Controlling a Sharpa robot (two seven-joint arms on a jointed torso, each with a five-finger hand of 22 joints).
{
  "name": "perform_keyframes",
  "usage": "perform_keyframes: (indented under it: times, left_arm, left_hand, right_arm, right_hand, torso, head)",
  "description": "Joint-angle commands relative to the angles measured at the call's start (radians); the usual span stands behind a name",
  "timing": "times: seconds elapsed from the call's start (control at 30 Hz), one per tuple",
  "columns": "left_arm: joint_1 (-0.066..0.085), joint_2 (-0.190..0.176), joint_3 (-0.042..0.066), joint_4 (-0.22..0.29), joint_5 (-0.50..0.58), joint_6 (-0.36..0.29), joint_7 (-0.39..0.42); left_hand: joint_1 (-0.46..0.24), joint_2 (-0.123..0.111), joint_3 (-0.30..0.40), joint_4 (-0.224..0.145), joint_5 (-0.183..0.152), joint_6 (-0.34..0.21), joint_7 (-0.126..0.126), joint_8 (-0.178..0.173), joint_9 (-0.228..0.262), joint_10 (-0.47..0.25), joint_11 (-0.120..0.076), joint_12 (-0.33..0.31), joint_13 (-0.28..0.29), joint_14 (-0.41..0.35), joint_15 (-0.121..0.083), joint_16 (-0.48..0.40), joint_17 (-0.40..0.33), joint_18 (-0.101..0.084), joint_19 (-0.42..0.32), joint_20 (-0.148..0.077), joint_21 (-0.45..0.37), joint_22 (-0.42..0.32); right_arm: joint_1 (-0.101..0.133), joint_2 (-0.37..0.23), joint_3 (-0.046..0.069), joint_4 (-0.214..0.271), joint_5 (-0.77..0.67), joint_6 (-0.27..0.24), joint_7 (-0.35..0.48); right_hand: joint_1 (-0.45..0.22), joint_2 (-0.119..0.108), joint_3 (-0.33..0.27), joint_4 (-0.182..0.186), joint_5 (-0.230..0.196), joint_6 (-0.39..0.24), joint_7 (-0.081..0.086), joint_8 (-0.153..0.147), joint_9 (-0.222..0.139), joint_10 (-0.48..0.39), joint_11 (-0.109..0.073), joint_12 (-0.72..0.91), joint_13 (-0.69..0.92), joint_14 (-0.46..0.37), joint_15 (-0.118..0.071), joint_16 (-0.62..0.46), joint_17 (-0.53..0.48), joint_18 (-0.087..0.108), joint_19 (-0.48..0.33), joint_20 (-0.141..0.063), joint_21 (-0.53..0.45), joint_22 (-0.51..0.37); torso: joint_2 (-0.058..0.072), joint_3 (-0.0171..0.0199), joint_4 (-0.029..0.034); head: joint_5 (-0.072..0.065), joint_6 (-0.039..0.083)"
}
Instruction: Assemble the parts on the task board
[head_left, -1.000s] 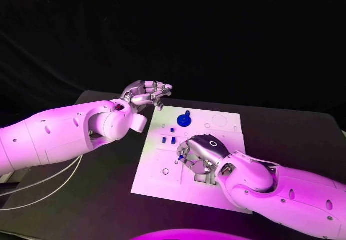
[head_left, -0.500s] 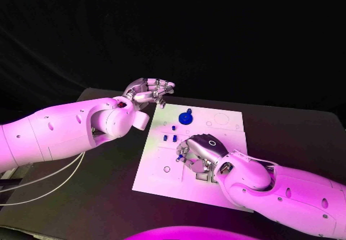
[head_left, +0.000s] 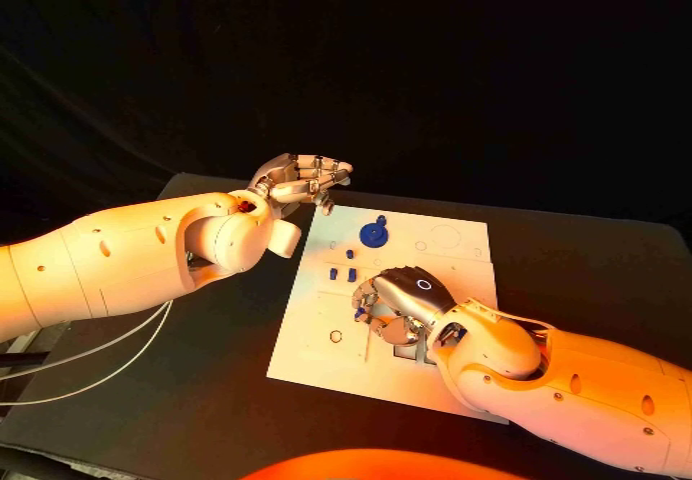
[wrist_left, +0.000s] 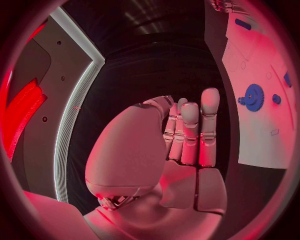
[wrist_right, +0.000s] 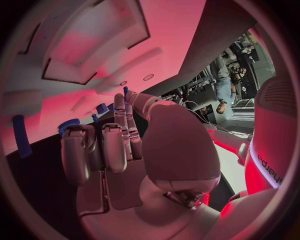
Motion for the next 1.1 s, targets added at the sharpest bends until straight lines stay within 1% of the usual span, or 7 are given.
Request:
perform_keyframes:
  times: [0.03, 0.1, 0.6, 0.87, 1.1]
  left_arm:
    - [0.001, 0.002, 0.001, 0.002, 0.005, 0.006, 0.003]
    - [0.001, 0.002, 0.001, 0.002, 0.005, 0.006, 0.003]
    - [0.001, 0.000, 0.001, 0.003, 0.005, 0.005, 0.001]
    - [0.001, -0.001, 0.001, 0.002, 0.005, 0.005, 0.000]
    - [0.002, 0.000, 0.001, 0.003, 0.005, 0.007, -0.002]
  left_hand:
    - [-0.002, -0.007, 0.006, 0.000, 0.004, -0.003, 0.002, -0.003, 0.001, -0.006, 0.002, 0.005, 0.001, -0.007, 0.000, -0.004, 0.000, 0.008, -0.007, 0.000, -0.003, 0.000]
    - [-0.005, -0.007, 0.008, 0.000, 0.004, -0.003, 0.002, -0.002, 0.002, -0.007, 0.002, 0.006, 0.001, -0.008, 0.000, -0.005, -0.001, 0.008, -0.007, 0.001, -0.004, -0.001]
    - [-0.005, -0.007, 0.008, 0.000, 0.004, -0.003, 0.002, -0.002, 0.002, -0.007, 0.002, 0.006, 0.001, -0.008, 0.000, -0.005, -0.001, 0.008, -0.007, 0.001, -0.004, -0.001]
    - [-0.005, -0.007, 0.008, 0.000, 0.004, -0.003, 0.002, -0.002, 0.002, -0.007, 0.002, 0.006, 0.001, -0.008, 0.000, -0.005, -0.001, 0.008, -0.007, 0.001, -0.004, -0.001]
    - [-0.005, -0.007, 0.008, 0.000, 0.004, -0.003, 0.002, -0.002, 0.002, -0.007, 0.002, 0.006, 0.001, -0.008, 0.000, -0.005, -0.001, 0.008, -0.007, 0.001, -0.004, -0.001]
  right_arm:
    - [-0.001, 0.003, -0.001, -0.005, -0.005, 0.029, 0.009]
    - [-0.001, 0.005, -0.001, -0.009, -0.005, 0.034, 0.008]
    - [-0.001, 0.007, -0.003, -0.018, -0.008, 0.061, 0.006]
    - [-0.001, 0.010, -0.004, -0.020, -0.008, 0.069, 0.003]
    - [-0.001, 0.024, -0.006, -0.031, -0.010, 0.088, -0.005]
  right_hand:
    - [-0.009, 0.000, 0.000, -0.001, 0.004, 0.005, 0.001, 0.004, 0.001, 0.001, 0.007, -0.006, -0.001, 0.041, -0.003, 0.004, -0.002, -0.005, 0.056, -0.004, -0.003, 0.205]
    - [-0.009, 0.000, 0.000, -0.001, 0.004, 0.005, 0.001, 0.004, 0.001, 0.001, 0.007, -0.006, -0.001, 0.041, -0.003, 0.004, -0.002, -0.005, 0.056, -0.004, -0.003, 0.205]
    - [-0.009, 0.000, 0.000, -0.001, 0.004, 0.005, 0.001, 0.004, 0.001, 0.001, 0.007, -0.006, -0.001, 0.041, -0.003, 0.004, -0.002, -0.005, 0.056, -0.004, -0.003, 0.205]
    - [-0.010, 0.000, 0.000, -0.001, 0.005, 0.005, 0.001, 0.004, 0.001, 0.001, 0.008, -0.007, -0.001, 0.041, -0.002, 0.003, -0.005, -0.005, 0.056, -0.004, -0.004, 0.204]
    - [-0.014, -0.002, -0.003, 0.000, 0.004, 0.002, 0.002, 0.002, 0.000, 0.000, 0.009, -0.010, -0.001, 0.041, -0.001, 0.004, -0.004, -0.004, 0.054, -0.004, -0.007, 0.203]
  torso:
    - [0.000, -0.0007, -0.0002]
    - [-0.001, -0.0012, 0.0002]
    - [0.000, -0.0009, 0.0001]
    - [-0.001, -0.0007, 0.0000]
    - [0.000, -0.0009, 0.0007]
  head:
    - [0.003, -0.003]
    - [0.002, -0.004]
    - [0.003, -0.009]
    - [0.003, -0.009]
    - [0.000, -0.007]
